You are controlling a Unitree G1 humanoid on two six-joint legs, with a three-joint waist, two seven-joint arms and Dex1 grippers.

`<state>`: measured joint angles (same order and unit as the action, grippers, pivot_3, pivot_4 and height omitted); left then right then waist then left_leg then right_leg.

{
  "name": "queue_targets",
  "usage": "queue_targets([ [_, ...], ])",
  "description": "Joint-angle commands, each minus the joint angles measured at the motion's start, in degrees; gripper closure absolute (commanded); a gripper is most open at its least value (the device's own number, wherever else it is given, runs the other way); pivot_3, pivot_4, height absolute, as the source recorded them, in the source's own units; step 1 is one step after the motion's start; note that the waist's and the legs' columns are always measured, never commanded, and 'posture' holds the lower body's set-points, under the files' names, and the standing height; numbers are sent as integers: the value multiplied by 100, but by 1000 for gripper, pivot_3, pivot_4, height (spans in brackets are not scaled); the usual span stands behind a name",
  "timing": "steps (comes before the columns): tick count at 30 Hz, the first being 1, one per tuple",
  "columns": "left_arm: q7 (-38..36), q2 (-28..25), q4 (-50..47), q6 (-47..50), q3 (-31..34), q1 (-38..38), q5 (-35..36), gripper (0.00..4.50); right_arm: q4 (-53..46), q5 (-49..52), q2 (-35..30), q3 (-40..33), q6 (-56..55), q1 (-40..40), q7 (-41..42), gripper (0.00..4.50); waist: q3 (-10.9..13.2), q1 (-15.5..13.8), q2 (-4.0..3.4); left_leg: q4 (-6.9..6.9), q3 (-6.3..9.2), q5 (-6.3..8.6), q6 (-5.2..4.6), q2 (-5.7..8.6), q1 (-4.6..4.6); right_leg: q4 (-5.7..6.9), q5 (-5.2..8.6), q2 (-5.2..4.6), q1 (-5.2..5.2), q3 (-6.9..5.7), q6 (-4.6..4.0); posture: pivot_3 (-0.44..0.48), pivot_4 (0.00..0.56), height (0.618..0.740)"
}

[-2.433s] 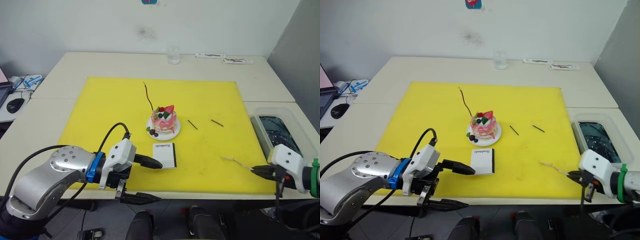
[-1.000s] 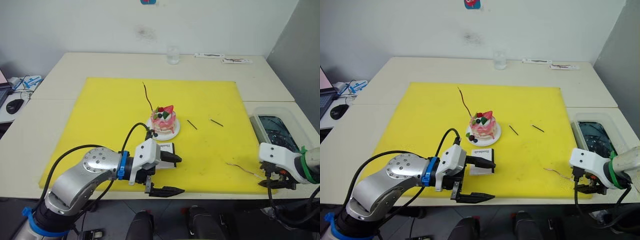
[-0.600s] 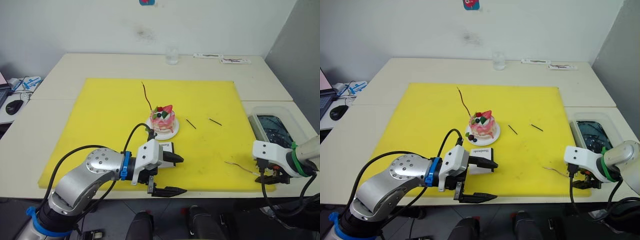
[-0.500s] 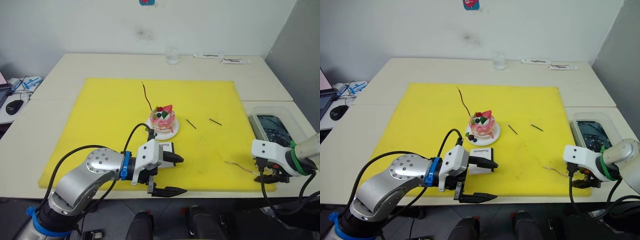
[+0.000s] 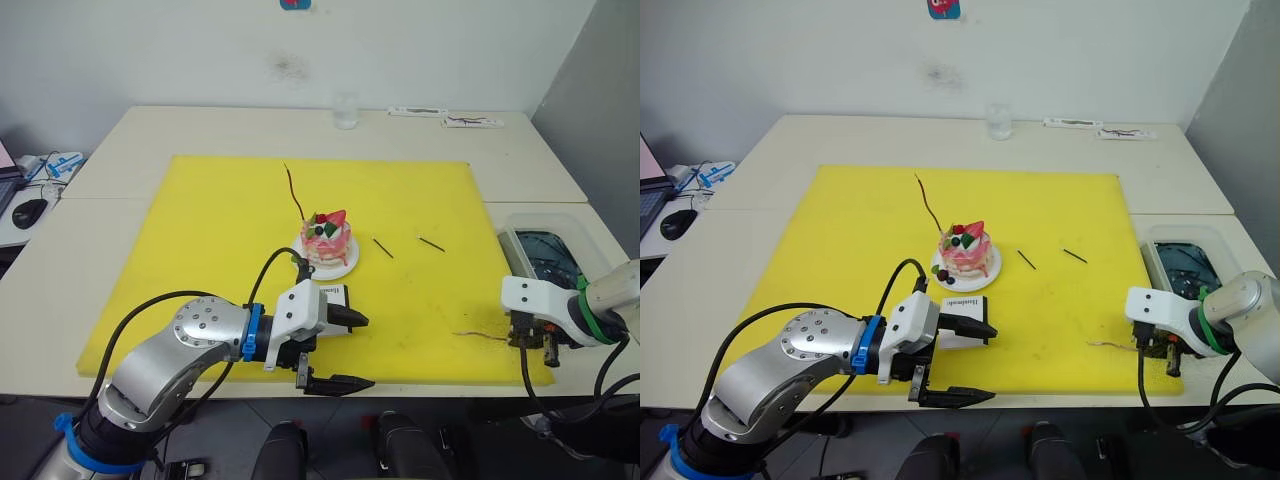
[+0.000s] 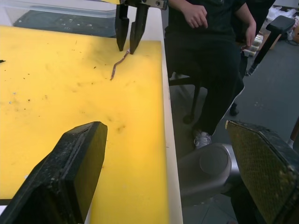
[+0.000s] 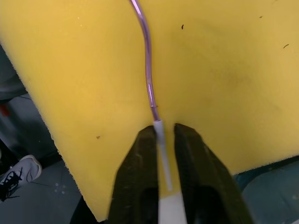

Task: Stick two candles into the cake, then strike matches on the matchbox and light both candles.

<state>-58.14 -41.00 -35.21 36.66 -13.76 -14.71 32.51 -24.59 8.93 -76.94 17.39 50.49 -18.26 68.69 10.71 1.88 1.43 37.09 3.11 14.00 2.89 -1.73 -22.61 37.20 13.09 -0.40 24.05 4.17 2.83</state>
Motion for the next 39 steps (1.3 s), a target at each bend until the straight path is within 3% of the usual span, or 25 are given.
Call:
queue_targets([
  [1,2,28,-111,-136,-12,1,-27,0,-45,-43,9,3,61,-95,91,4458,0,0,0,0,0,0,0,0,0,0,0,0,0,0,0,0,150,740],
  [6,11,23,-99,-161,-5,23,-56,0,-64,101,45,-168,179,-163,134,4458,0,0,0,0,0,0,0,0,0,0,0,0,0,0,0,0,150,740],
  [14,289,49,48,-163,666,324,179,0,-173,1197,691,-1406,906,-678,-52,4458,0,4,0,0,1,0,0,-1,2,5,-1,1,0,0,0,0,150,740],
  [16,477,127,78,-125,979,488,322,0,-236,1622,1275,-1923,1185,-855,-359,4458,0,-3,1,0,5,0,0,-1,1,4,-1,1,-1,-3,-1,0,150,740],
  [20,827,240,200,-40,1623,695,601,0,-433,2143,3174,-2713,1181,-1204,-1607,4458,0,22,2,2,6,0,0,-1,-1,5,-16,3,-1,-1,22,0,150,740],
  [24,1094,381,421,-214,2049,710,630,0,-307,2046,4924,-2700,-224,-1200,-2536,4458,-1,9,-1,-1,17,0,0,-2,0,15,-20,10,1,-4,24,0,150,740],
  [27,1240,452,550,-203,2254,661,700,0,36,1798,5775,-2397,-1029,-1236,-3023,4458,-1,5,-2,-1,19,0,0,-2,-5,14,-20,10,2,-5,24,0,150,740],
  [32,1382,439,631,-39,2380,509,831,0,781,1354,6617,-1804,-2648,-1019,-3092,4458,-1,5,-2,-4,18,-1,1,-2,-8,10,-22,7,3,-5,24,0,150,740],
  [39,1543,360,521,160,2446,466,1006,0,1908,817,7115,-1428,-4208,-964,-3230,4458,-1,16,-3,-6,20,-1,1,-4,-3,18,-22,9,4,-8,15,0,150,740],
])
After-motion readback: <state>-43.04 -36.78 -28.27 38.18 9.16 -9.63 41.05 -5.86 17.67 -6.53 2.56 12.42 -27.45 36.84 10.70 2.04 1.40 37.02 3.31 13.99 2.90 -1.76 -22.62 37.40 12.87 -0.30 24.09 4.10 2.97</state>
